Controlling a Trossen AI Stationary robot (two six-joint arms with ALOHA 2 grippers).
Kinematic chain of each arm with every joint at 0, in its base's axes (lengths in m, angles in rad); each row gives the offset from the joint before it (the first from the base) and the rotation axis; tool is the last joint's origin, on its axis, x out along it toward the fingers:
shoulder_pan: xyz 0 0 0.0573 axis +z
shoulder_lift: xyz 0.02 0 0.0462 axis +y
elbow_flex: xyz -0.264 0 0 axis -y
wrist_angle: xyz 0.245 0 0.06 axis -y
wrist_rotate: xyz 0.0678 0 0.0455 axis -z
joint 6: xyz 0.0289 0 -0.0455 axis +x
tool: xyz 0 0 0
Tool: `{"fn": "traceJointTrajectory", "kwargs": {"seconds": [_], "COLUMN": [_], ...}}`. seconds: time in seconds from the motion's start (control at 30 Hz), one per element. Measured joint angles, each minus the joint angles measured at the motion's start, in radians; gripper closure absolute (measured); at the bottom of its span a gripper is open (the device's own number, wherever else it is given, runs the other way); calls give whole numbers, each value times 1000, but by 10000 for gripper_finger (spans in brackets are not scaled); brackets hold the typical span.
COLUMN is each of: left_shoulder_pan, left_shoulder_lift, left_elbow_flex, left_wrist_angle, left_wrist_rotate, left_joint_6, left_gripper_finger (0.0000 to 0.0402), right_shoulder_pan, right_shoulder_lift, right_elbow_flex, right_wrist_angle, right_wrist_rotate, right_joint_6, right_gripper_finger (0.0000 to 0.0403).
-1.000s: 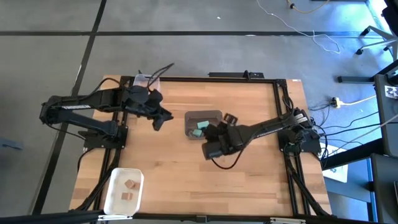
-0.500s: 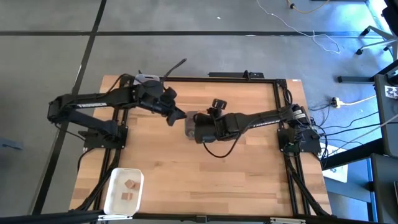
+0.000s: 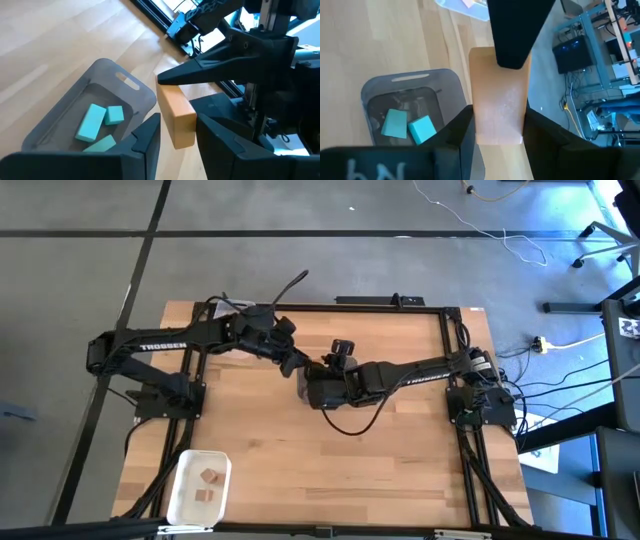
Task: Sort & place blocks by color
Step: Put the yellow block into the transparent bin
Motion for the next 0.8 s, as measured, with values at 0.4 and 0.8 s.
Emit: {"fn": "traceJointTrajectory", "kwargs": {"seconds": [0.4, 0.8], "left_shoulder_pan": [-10, -18], "left_shoulder_lift": [20, 44], "left_elbow_flex": [0, 2], "left_wrist_angle": [12, 13], "left_wrist_rotate": [-19, -114], "left_joint_6": [4, 35], "left_gripper_finger": [287, 354], "right_shoulder_pan": [-1, -3], "right_shoulder_lift": [0, 0], "right_elbow_flex": [0, 0], "right_wrist_angle": [73, 66], "right_wrist_rotate": [-4, 13], "right_joint_6": [-76, -71], "right_gripper_finger": [272, 272]}}
